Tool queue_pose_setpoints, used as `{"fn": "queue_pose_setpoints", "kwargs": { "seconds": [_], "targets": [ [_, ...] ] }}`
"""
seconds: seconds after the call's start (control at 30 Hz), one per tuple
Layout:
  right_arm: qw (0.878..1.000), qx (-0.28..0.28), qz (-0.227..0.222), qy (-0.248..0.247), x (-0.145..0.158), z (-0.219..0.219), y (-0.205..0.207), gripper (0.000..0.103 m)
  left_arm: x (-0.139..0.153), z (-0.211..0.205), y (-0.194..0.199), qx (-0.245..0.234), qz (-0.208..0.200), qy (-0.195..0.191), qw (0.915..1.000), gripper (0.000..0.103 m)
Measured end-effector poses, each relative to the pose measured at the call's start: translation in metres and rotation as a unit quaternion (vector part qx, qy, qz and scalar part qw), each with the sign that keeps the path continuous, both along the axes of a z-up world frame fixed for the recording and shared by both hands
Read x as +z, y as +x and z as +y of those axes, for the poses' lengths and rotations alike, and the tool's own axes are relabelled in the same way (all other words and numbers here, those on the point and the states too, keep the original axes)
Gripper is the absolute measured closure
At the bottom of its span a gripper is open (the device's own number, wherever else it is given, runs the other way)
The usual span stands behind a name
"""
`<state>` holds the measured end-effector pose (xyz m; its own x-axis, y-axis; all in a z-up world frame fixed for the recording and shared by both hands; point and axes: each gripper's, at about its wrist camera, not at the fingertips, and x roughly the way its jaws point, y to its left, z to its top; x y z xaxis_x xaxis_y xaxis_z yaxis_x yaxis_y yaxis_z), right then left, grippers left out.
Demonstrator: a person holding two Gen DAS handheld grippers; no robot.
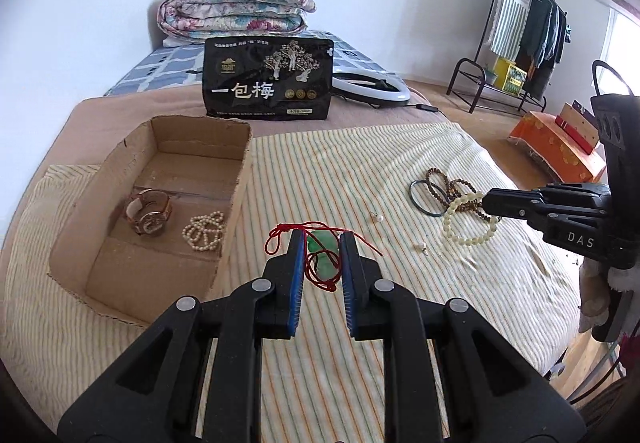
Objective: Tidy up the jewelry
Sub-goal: 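Carry the pendant with the left tool and bracelet with the right tool over the box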
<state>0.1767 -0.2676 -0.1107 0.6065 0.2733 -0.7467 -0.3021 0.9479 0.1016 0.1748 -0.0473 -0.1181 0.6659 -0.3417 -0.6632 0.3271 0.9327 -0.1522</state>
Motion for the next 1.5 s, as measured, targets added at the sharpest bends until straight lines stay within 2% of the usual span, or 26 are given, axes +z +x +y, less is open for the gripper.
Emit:
{"fn": "queue_pose_setpoints", "kwargs": {
  "seconds": [0.33,0.73,1.0,1.5],
  "targets": [
    [0.999,0.031,-0.028,0.005,0.029,0.041,0.006,0.098,0.017,0.061,-0.004,0.052,-0.019,0.003,0.9985,0.088],
    [0.996,0.075,-0.043,0.01,0.043,0.101,0.029,0.098,0.016,0.119,0.005,0.097,-0.02,0.007,0.9951,0.088],
    [0.994,0.094,-0.047,0.015,0.044,0.134,0.054,0.098,0.009,0.136,0.016,0.111,-0.016,0.007,0.9937,0.088],
    [0.993,0.11,-0.046,0.017,0.036,0.181,0.105,0.098,-0.011,0.137,0.032,0.108,0.003,0.002,0.9942,0.088]
  ]
}}
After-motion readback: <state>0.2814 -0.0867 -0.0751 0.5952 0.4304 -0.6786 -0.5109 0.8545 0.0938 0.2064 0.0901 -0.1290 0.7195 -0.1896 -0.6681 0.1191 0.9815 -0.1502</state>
